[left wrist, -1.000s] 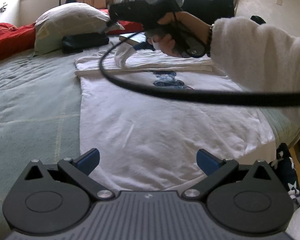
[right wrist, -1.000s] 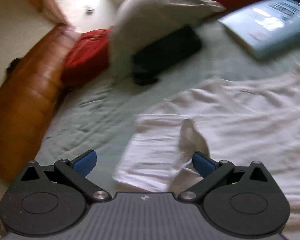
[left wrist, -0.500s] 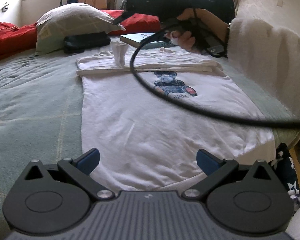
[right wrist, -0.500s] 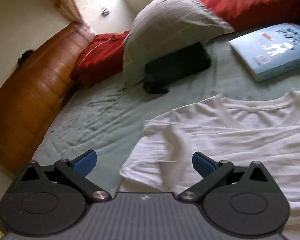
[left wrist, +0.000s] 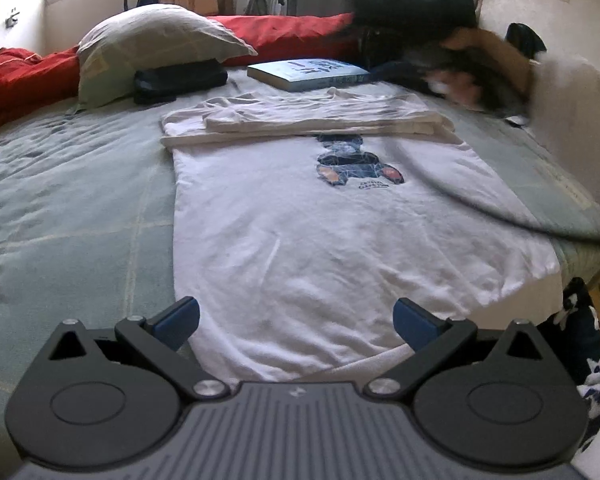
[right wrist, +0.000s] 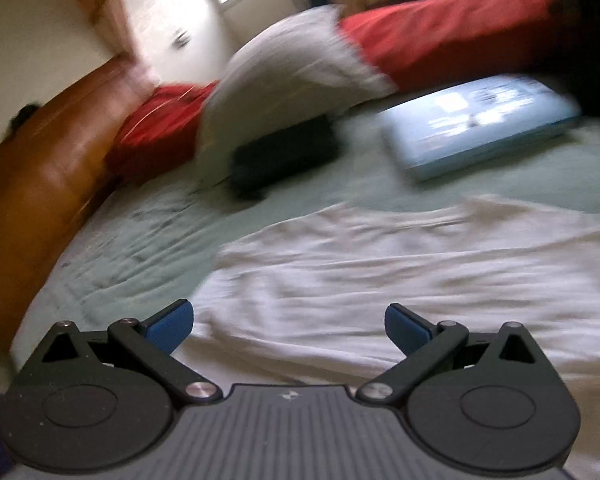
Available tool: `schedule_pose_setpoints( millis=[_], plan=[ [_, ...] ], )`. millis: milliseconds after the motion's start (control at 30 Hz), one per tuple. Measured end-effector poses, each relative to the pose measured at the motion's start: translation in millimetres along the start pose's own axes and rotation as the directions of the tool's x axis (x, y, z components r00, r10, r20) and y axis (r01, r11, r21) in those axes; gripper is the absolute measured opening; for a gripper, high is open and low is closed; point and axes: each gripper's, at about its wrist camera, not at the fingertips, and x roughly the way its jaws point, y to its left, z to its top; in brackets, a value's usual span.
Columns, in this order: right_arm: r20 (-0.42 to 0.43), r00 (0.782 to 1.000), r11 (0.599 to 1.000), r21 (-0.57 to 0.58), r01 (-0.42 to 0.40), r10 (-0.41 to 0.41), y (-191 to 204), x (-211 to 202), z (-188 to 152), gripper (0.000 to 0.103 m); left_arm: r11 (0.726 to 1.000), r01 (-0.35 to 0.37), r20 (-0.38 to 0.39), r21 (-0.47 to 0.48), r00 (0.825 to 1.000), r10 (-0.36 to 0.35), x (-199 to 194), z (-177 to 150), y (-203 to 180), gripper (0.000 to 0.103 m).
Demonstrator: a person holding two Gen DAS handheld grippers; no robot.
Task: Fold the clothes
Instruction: 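Lift the right gripper away from the folded sleeve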
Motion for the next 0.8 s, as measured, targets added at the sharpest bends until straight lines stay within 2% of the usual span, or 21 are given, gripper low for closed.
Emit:
schedule_pose_setpoints(
  millis=[67,167,233,400,467,533,700,800],
  plan=[
    [0.055,0.99,0.991,-0.008,0.132,-0.132,-33,-33,-5,0.103,1.0,-0.007,-0.001,0.006,1.0,0.007,2,2,-1,0.102],
    [0.092,0.935,0.938,-0.028,0.346,-0.343,-76,-65,-21,0.103,1.0,-0.009,-0.008,0.015,1.0,0.01,8,7,-4,0.102],
    [0.077,0.902,0.904,-0.021,0.427,-0.424,-102,-75,-34,0.103,1.0,-0.01,-0.015,0.025,1.0,0.01,13,11,-9,0.102],
    [0.049,0.878,0.878,-0.029,0.477,-0.475,-134,-67,-62,0.103,0.998,-0.013,-0.037,0.06,0.999,0.015,26,20,-24,0.102],
    [0.043,0.893,0.893,-0.021,0.45,-0.448,-139,-57,-64,0.103,0.997,-0.015,-0.047,0.07,0.999,0.019,31,22,-29,0.102],
    [0.054,0.893,0.893,-0.019,0.449,-0.447,-140,-46,-60,0.103,0.997,-0.02,-0.057,0.076,0.998,0.024,34,24,-34,0.102],
    [0.05,0.858,0.859,0.006,0.511,-0.511,-155,-31,-49,0.103,0.996,-0.026,-0.077,0.086,0.997,0.032,40,26,-42,0.102],
    [0.046,0.832,0.83,-0.059,0.555,-0.553,-161,-31,-54,0.103,0.996,-0.025,-0.087,0.089,0.996,0.033,43,27,-44,0.102]
  ],
)
